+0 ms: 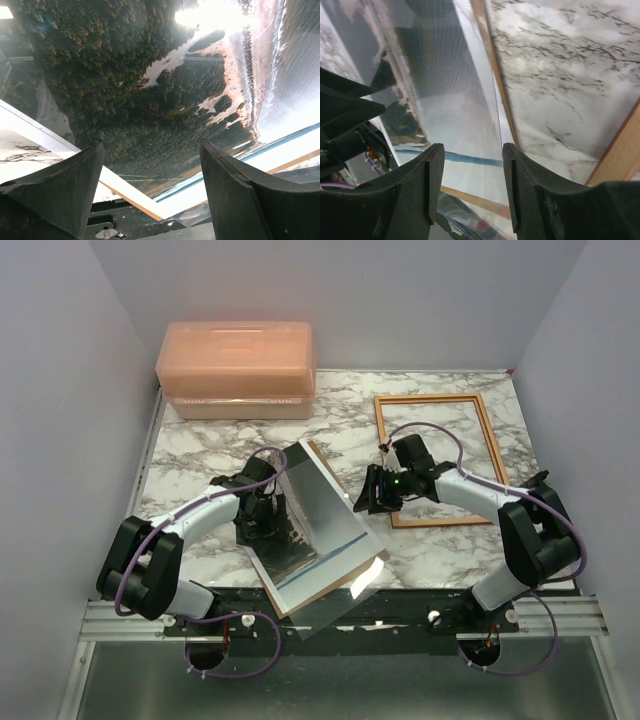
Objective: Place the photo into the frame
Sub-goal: Pick up the photo frame item at the center of the board.
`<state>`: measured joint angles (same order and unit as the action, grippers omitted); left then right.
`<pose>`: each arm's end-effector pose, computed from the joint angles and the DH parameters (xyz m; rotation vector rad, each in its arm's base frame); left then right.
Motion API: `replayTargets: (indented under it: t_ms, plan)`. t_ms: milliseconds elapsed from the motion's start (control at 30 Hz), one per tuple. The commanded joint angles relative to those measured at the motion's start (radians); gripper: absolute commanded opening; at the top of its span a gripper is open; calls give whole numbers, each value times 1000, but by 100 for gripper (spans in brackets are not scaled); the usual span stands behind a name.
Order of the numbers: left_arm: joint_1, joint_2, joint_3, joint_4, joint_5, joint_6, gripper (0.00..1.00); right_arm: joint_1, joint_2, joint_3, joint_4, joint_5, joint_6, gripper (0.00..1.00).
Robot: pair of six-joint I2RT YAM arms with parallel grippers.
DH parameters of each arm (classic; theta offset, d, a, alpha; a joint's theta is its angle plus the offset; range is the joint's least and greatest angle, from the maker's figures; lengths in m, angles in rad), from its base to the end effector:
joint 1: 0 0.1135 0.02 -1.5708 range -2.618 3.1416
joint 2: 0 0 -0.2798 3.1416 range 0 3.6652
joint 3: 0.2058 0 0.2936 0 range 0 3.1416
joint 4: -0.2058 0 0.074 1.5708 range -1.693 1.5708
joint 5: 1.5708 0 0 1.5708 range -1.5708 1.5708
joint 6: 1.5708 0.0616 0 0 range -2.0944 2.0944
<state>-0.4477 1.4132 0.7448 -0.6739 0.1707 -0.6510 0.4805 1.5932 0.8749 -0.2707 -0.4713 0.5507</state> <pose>0.2383 -0.1260 0.1276 -0.2760 2.9971 -0.3999 0.3001 0.1880 0.1416 -0.0993 2.7081 0.9636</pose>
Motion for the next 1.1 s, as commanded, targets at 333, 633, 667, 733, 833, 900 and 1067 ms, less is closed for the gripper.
replayTargets:
  t_ms: [333,633,667,733,833,900,1067]
  plan:
    - [-28,82,-68,132,27,12,76,8,158,30,77,-266,16,44]
    - [-31,75,-65,129,23,14,75,-5,208,31,154,-340,6,32]
    - [-31,74,-65,128,23,16,75,-7,206,37,149,-340,1,28]
    - [-31,62,-65,128,20,15,75,-6,199,47,131,-328,-4,21]
    - [-34,8,-62,122,5,14,75,-6,169,57,96,-298,-15,9]
    - [-38,-51,-53,119,-2,21,75,-7,138,59,71,-269,-21,4]
    - [-63,-225,15,78,-26,37,75,-7,31,82,-4,-185,-22,0]
